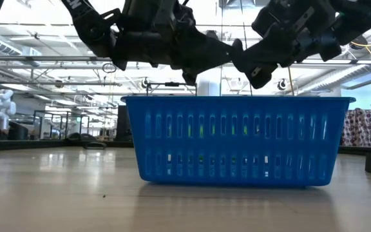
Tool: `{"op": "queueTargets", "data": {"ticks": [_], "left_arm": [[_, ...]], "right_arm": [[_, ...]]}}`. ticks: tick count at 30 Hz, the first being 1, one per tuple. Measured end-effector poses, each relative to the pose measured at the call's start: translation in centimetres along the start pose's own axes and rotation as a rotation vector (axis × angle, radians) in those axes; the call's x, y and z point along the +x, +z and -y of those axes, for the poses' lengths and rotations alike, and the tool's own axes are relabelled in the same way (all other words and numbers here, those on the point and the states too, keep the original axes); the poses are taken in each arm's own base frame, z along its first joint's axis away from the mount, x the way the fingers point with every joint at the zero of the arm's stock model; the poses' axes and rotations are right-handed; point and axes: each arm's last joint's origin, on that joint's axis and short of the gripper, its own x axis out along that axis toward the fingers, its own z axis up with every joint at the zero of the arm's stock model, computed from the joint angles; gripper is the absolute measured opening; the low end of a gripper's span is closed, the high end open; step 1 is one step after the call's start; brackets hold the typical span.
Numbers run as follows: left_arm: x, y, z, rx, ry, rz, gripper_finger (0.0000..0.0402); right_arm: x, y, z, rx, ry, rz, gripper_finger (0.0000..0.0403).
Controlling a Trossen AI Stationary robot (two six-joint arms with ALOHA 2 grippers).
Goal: Sort rubber bands into baskets
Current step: Put the black rubberband into the blue bin
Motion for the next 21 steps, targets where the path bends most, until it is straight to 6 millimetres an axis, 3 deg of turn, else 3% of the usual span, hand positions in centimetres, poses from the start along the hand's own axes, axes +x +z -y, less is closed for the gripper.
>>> {"op": "queueTargets", "data": {"ticks": [15,21], "left_arm": [[0.11,-0.19,0.38,-0.005,-0.036,-0.018,0.0127],[0.12,-0.16,0.17,0.001,0.038,-0.009,0.0127]], "right_arm": [[-0.01,-0.26,0.20,0.021,-0.055,-0.018,0.0000],[-0.01,-0.26,0.20,0.021,-0.055,-0.018,0.0000]]}}
